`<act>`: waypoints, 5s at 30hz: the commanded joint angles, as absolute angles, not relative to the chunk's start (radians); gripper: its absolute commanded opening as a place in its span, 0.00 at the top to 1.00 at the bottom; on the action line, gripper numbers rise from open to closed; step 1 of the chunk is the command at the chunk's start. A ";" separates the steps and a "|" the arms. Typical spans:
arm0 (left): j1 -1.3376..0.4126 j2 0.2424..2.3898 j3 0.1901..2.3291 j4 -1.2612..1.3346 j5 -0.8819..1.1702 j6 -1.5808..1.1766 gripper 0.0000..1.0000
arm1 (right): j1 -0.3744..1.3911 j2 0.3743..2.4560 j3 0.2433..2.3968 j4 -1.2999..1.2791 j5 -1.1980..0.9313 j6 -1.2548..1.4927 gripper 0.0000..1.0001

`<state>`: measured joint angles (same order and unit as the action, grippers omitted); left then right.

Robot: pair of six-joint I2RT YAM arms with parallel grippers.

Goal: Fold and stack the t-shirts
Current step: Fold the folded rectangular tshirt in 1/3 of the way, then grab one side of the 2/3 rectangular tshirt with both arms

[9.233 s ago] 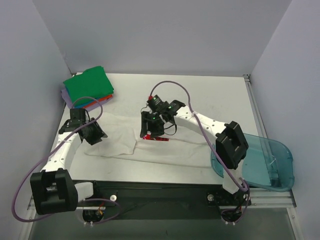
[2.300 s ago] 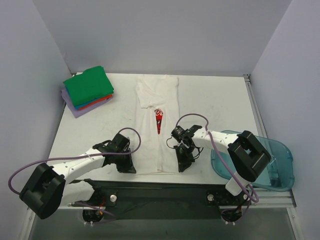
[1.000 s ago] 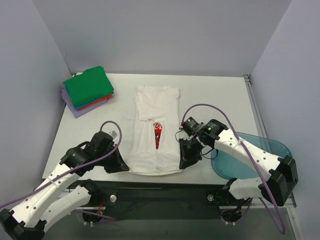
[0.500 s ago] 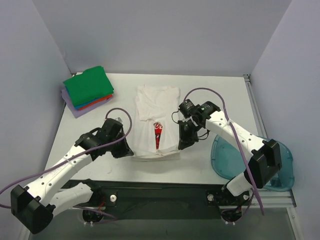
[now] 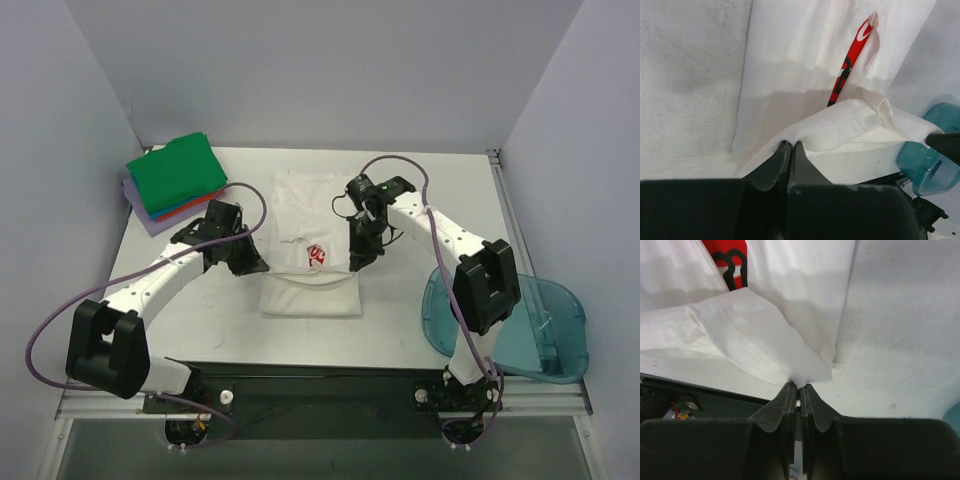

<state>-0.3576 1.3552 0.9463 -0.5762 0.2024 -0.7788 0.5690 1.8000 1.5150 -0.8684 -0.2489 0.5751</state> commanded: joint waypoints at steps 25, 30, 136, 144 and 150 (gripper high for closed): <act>-0.222 1.796 1.362 -0.474 0.281 -0.612 0.41 | 0.393 2.154 1.980 -0.902 -0.304 0.469 0.42; -0.224 1.711 1.264 -0.446 0.293 -0.597 0.41 | 0.399 2.065 1.932 -0.899 -0.301 0.446 0.42; -0.347 1.451 0.681 -0.282 0.252 -0.703 0.52 | 0.483 1.858 1.072 -0.509 -0.413 0.517 0.90; -0.362 1.480 0.680 -0.261 0.258 -0.716 0.81 | 0.486 1.850 1.069 -0.514 -0.417 0.505 0.97; -0.362 1.460 0.669 -0.294 0.229 -0.715 1.00 | 0.477 1.816 1.057 -0.529 -0.410 0.508 1.00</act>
<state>-0.3584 1.4723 0.6670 -0.2916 0.2638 -0.7223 0.4793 1.8469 1.0859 -0.4603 -0.4465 0.5236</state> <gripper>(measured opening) 0.030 0.042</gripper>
